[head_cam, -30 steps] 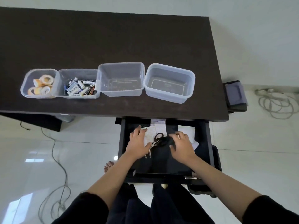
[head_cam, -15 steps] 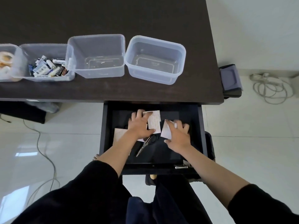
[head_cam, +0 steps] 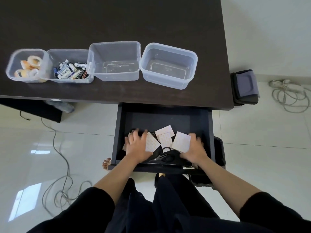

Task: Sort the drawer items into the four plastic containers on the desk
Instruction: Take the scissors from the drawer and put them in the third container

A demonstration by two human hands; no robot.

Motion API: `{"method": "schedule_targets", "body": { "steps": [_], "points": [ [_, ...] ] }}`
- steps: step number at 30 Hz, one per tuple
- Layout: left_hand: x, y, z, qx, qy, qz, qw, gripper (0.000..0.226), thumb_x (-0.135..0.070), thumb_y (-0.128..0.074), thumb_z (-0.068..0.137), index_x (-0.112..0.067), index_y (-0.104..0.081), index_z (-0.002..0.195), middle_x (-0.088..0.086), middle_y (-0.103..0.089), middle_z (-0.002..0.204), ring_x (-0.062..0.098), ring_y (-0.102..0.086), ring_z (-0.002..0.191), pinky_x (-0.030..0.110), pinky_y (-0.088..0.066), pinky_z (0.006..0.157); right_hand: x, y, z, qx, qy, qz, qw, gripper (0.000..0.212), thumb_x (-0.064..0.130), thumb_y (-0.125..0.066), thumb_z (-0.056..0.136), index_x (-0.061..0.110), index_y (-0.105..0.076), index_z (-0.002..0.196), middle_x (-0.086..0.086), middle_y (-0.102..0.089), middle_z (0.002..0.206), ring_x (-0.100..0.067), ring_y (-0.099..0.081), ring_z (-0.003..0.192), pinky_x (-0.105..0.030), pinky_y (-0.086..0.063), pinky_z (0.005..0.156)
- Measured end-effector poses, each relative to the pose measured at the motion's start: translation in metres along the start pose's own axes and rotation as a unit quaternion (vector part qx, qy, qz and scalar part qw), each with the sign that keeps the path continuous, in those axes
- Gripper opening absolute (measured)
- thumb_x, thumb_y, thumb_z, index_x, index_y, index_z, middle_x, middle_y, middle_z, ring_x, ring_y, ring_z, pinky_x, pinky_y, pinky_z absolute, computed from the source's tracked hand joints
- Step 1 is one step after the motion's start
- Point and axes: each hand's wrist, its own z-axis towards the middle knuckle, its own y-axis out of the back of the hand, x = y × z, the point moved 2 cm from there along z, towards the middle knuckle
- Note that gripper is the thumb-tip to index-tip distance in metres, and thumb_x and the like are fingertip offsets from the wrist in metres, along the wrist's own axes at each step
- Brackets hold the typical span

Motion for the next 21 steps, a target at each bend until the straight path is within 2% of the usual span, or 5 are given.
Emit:
{"method": "schedule_targets", "body": {
  "steps": [4,7,10,16,21],
  "points": [
    [0.011,-0.001,-0.009,0.028,0.060,-0.008,0.998,0.104,-0.047,-0.072,0.075,-0.023,-0.005,0.150,0.018,0.005,0.156,0.038,0.005,0.145,0.051,-0.015,0.116,-0.002,0.002,0.000,0.032,-0.016,0.115,0.993,0.071,0.019,-0.075,0.051,0.031,-0.033,0.108,-0.005,-0.064,0.093,-0.025,-0.063,0.068,-0.033,-0.053,0.050],
    [0.012,0.001,-0.010,0.030,0.088,-0.040,0.995,0.099,-0.043,-0.074,0.074,-0.024,-0.012,0.148,0.017,-0.002,0.154,0.037,-0.008,0.143,0.048,-0.032,0.110,0.000,0.005,-0.003,0.031,0.010,0.123,0.992,0.078,0.022,-0.076,0.056,0.033,-0.032,0.119,0.004,-0.062,0.098,-0.026,-0.062,0.084,-0.037,-0.055,0.065],
    [0.013,0.005,-0.009,0.023,0.098,-0.055,0.993,0.095,-0.040,-0.079,0.068,-0.027,-0.023,0.144,0.014,-0.015,0.145,0.035,-0.025,0.132,0.043,-0.047,0.097,0.001,0.007,-0.006,0.015,0.018,0.142,0.990,0.084,0.012,-0.077,0.068,0.023,-0.026,0.134,0.008,-0.057,0.104,-0.016,-0.057,0.095,-0.029,-0.046,0.072],
    [0.017,0.008,-0.005,0.015,0.062,-0.149,0.987,0.094,-0.037,-0.087,0.059,-0.027,-0.036,0.137,0.009,-0.028,0.134,0.028,-0.034,0.123,0.035,-0.045,0.096,0.000,0.004,-0.002,-0.024,-0.007,0.163,0.986,0.102,0.011,-0.078,0.071,0.025,-0.010,0.145,0.004,-0.051,0.122,-0.015,-0.050,0.110,-0.030,-0.045,0.084],
    [0.016,0.014,0.006,0.034,0.046,-0.286,0.956,0.085,-0.025,-0.086,0.063,-0.017,-0.042,0.136,0.007,-0.051,0.128,0.020,-0.052,0.114,0.032,-0.046,0.097,0.004,0.001,-0.004,-0.041,0.002,0.131,0.990,0.095,0.012,-0.072,0.075,0.030,-0.010,0.145,-0.009,-0.036,0.135,-0.027,-0.043,0.122,-0.040,-0.046,0.095]
  ]
}}
